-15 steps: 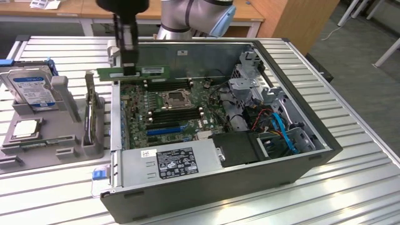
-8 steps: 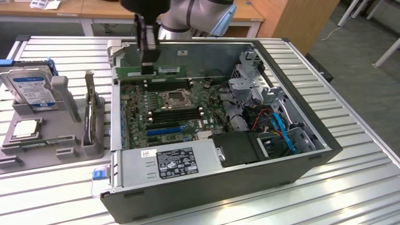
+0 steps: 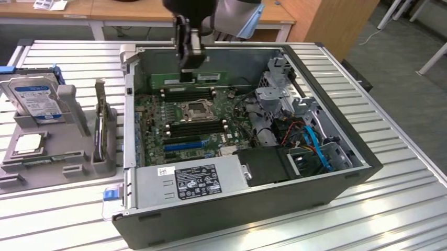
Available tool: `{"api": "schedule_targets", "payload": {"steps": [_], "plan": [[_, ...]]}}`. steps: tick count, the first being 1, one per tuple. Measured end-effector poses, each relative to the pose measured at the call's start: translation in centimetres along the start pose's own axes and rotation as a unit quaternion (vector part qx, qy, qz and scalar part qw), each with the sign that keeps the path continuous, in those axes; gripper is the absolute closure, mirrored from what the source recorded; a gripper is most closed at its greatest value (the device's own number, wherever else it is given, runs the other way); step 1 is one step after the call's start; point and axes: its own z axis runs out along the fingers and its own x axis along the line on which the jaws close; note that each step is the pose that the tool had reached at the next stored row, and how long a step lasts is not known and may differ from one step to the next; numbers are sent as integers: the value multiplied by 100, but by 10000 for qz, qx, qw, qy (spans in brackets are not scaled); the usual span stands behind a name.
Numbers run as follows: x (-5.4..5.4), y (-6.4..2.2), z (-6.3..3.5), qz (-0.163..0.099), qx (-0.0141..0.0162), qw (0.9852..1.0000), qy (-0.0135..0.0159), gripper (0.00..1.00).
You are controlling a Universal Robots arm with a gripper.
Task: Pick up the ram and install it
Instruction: 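Pick up the ram and move it above insertion slot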
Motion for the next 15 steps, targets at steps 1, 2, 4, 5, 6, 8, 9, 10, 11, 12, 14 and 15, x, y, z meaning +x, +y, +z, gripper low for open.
{"api": "schedule_targets", "payload": {"steps": [1,2,4,5,6,8,9,10,11,12,14,15], "plan": [[-12,-30,-1,-1,0,10000,-1,87],[-44,-38,-2,0,-1,10000,2,87],[-122,-51,-4,0,-1,10000,3,87],[-165,-58,-4,0,0,10000,3,87],[-209,-67,-5,0,-1,10000,3,87],[-282,-93,-7,0,-1,10000,3,87],[-310,-112,-7,0,0,10000,3,87],[-326,-136,-8,0,0,10000,2,87],[-331,-167,-10,1,0,10000,3,87],[-334,-200,-10,0,0,10000,3,87],[-340,-269,-13,0,-1,10000,3,87],[-343,-302,-13,0,0,10000,3,87]]}}
